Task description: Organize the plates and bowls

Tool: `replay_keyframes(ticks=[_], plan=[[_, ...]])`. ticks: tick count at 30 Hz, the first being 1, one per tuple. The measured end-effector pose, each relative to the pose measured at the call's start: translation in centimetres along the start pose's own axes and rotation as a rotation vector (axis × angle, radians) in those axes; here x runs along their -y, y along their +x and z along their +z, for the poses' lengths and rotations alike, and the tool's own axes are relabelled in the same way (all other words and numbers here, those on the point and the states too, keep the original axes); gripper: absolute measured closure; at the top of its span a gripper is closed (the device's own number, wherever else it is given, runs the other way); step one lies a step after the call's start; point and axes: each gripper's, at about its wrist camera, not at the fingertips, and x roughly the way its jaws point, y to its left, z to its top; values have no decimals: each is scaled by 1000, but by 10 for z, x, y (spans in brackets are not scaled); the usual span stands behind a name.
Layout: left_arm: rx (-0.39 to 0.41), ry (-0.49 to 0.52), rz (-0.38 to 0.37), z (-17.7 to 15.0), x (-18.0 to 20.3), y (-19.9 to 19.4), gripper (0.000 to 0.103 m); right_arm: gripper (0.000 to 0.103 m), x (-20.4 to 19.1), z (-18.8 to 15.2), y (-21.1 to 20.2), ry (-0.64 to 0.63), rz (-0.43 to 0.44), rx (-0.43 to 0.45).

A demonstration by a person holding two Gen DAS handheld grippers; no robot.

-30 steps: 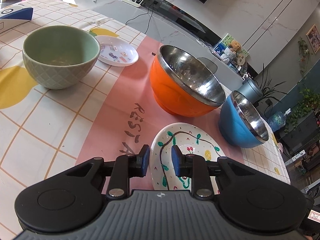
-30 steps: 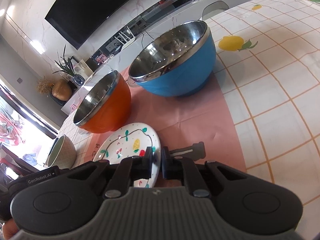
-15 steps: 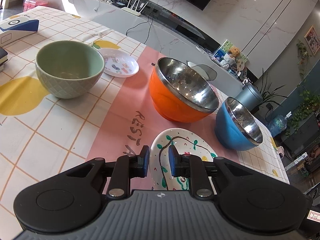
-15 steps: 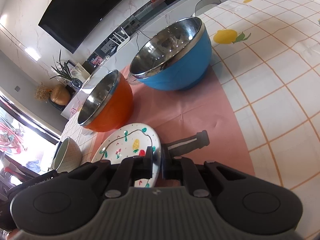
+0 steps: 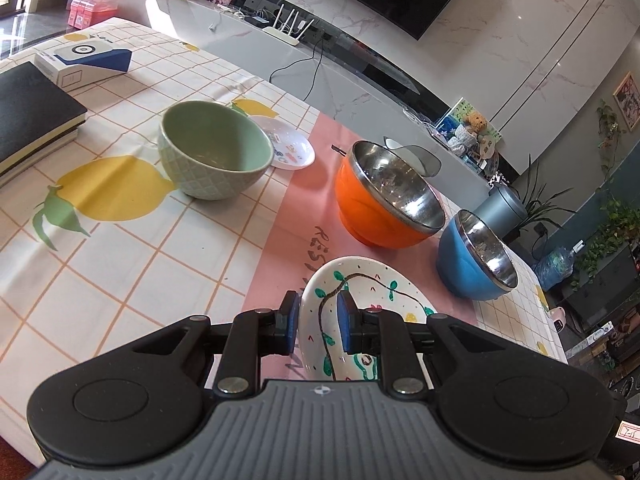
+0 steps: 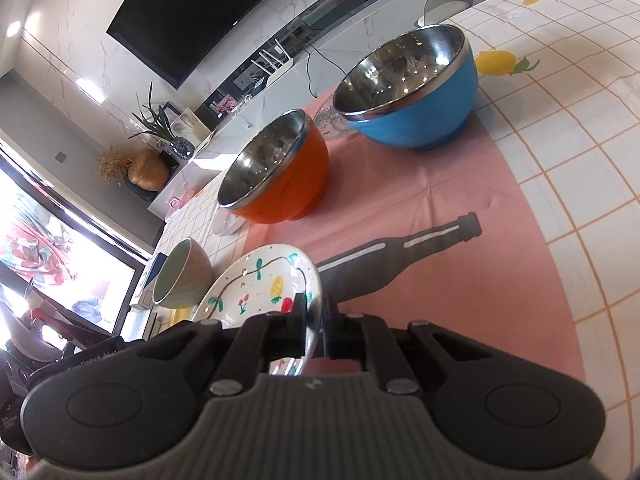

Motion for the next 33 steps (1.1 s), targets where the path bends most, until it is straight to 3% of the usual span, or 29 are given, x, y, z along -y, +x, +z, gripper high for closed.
replay_keyframes(ticks=[14,21,33], plan=[[-14,-31,42,-14,-34,-16,81,97,-16,-36,13,-35,-9,-114],[-48,-66,82,-17,-48,-11,81,97,-25,-42,22,-75,-13,-135],[-47,-4,121,-21,-42,-11,85,97,-30,-45,24,-140,-37,-129]])
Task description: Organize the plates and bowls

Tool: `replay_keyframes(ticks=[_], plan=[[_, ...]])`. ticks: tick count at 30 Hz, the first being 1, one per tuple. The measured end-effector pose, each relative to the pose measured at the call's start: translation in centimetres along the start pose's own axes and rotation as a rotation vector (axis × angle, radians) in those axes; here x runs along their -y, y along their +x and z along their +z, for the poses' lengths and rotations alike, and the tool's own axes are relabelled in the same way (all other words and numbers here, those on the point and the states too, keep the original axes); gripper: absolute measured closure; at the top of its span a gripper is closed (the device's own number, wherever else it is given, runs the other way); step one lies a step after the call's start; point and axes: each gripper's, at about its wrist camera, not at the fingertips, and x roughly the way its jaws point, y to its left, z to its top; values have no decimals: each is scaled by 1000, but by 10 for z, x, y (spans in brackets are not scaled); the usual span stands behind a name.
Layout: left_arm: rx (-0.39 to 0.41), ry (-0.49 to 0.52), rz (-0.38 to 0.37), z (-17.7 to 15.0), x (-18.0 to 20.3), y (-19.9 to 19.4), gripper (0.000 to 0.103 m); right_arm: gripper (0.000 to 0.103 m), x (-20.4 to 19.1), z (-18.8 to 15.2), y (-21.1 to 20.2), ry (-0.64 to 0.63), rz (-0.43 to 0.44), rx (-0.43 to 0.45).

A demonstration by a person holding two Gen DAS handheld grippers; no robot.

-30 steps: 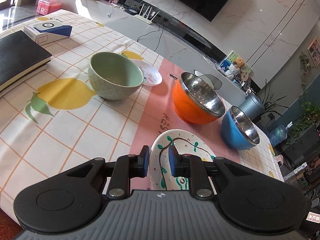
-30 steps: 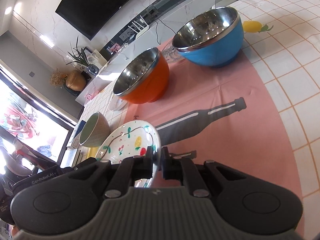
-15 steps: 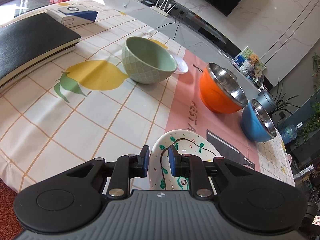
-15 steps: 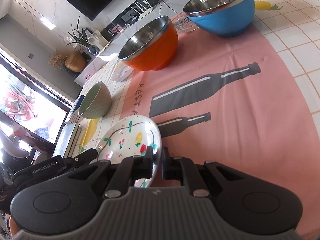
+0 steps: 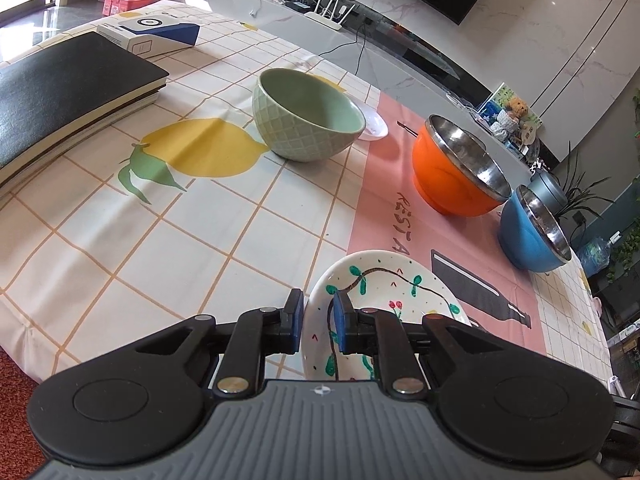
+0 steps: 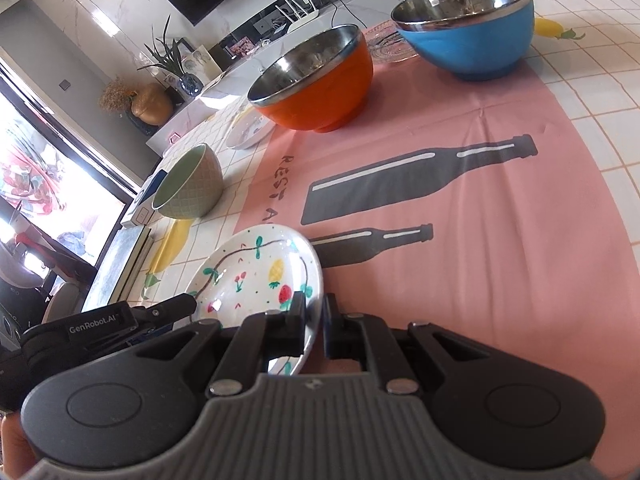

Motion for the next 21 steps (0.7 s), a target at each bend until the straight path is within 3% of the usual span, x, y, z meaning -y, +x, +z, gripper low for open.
replay_keyframes(ticks=[7,11,16,21], plan=[[-9,-25,-6,3,-2,-1,84,95,-2,0,0,-21,-4,-4],[-3,-25,-8,7,1,-6,78,75,-3,3,-6,-39,-14,13],[22,37,-11,21,17,-15,72,73,-4,12,-17,-62,-35,50],[-16,90,-39,37,42,-16,72,67,-7,23,-29,-97,-84,76]])
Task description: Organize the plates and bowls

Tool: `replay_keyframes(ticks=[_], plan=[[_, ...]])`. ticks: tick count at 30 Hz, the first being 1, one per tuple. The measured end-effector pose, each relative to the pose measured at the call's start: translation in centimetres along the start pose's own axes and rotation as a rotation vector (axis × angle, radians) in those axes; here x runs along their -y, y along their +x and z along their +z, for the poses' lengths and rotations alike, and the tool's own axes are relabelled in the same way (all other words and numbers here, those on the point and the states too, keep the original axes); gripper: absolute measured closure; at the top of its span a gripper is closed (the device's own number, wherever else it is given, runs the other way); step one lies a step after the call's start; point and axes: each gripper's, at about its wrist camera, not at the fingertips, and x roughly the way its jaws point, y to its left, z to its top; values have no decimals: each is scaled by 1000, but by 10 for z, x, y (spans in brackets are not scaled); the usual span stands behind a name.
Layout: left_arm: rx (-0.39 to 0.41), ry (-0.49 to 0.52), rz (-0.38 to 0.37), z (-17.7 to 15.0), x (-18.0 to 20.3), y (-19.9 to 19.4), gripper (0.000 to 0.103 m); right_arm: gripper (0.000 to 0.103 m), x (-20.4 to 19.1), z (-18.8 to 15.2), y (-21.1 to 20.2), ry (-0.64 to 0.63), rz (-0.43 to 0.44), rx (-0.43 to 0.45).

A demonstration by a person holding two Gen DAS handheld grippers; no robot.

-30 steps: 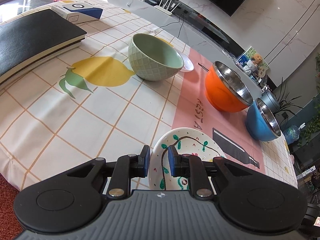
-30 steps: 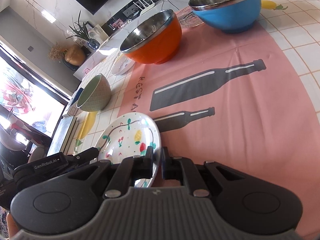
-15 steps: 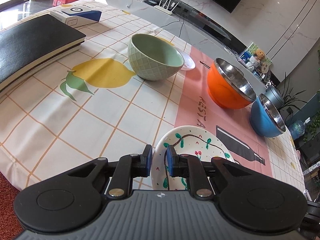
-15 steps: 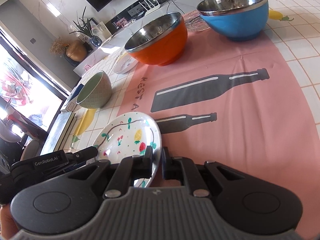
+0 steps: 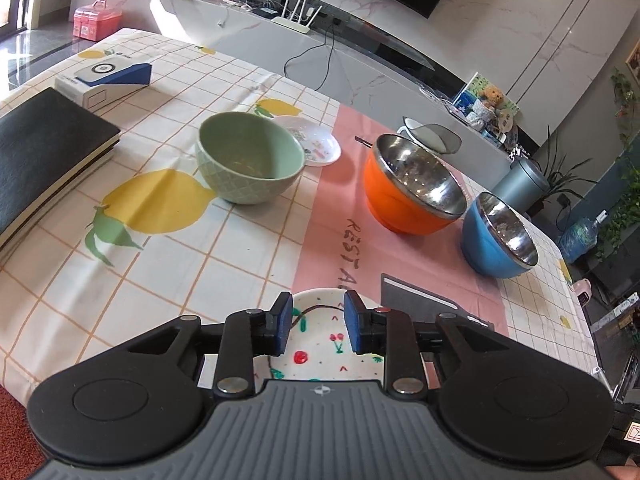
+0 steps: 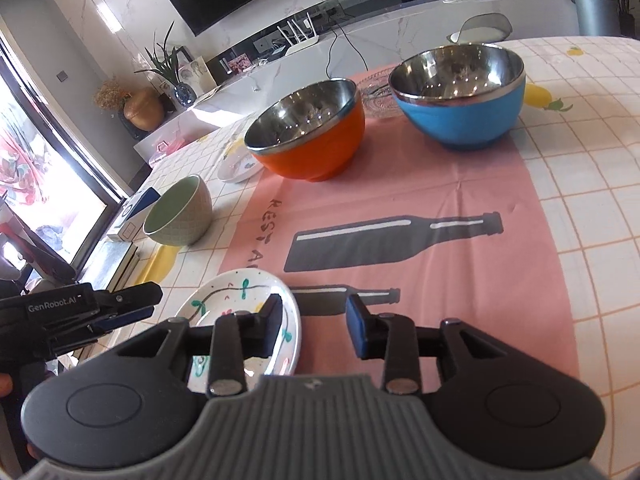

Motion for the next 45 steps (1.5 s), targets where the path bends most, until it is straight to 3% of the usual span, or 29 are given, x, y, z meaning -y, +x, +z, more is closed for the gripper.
replay_keyframes(ticks=[9,19,26,31,36,39,45], plan=[[-20,72,-56,40,47,8,72,53,14,40,-29,-29,-24,75],[-21,190,-160,112,109,34,63,45,57,126,-51,-13,-85,149],[-123,246,-200,162,147,81,62,41,75,189,-32,-69,-118,129],[-184,260,-236,195,159,126,62,42,95,236,0,-51,-119,81],[-281,289,-201,219,159,190,62,46,121,274,50,0,-77,-27],[-341,270,-196,227,144,228,62,57,139,285,85,57,-30,-110],[-457,269,-165,228,115,278,66,66,170,288,147,166,18,-255]])
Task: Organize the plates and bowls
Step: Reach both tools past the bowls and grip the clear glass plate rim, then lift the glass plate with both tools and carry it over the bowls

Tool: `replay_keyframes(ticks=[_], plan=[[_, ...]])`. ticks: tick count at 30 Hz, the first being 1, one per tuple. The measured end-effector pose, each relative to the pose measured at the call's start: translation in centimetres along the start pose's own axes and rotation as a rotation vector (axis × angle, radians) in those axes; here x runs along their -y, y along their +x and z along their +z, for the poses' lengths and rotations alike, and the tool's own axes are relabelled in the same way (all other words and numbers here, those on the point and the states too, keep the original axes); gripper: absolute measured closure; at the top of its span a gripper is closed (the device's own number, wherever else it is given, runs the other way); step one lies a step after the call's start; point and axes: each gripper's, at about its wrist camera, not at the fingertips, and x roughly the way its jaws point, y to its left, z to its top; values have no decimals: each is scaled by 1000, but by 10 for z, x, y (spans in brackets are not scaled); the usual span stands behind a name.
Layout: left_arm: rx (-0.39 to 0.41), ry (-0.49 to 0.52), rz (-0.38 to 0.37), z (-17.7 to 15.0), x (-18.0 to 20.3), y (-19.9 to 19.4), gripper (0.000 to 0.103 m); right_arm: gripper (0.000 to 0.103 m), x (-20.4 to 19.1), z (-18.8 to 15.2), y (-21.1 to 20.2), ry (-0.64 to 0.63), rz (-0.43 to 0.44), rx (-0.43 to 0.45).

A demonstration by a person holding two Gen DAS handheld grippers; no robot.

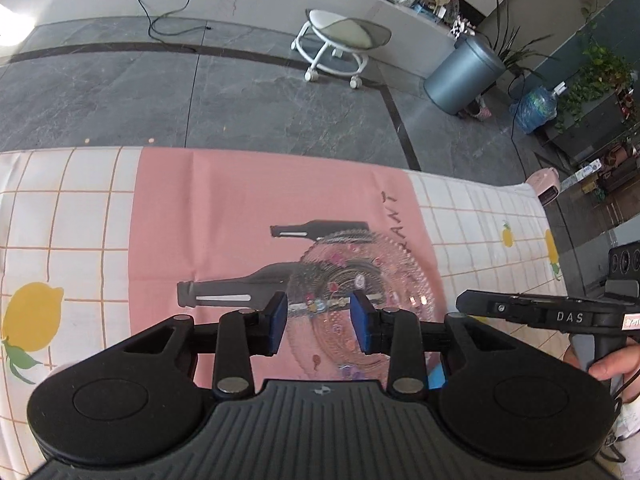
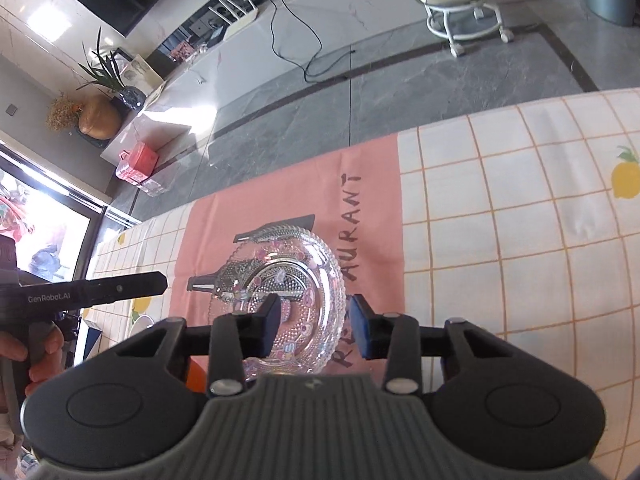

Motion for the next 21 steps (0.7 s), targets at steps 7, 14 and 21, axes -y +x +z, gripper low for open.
replay_keyframes(ticks=[7,14,21], plan=[[-115,8,-16,4,-19,26,69,68,19,8,27,86,47,-95],[-154,11,-33,7,-23,38,70,77,29,4,34,120,64,-132],[-163,-24,-76,8,-29,42,80,83,31,5,37,117,80,-149]])
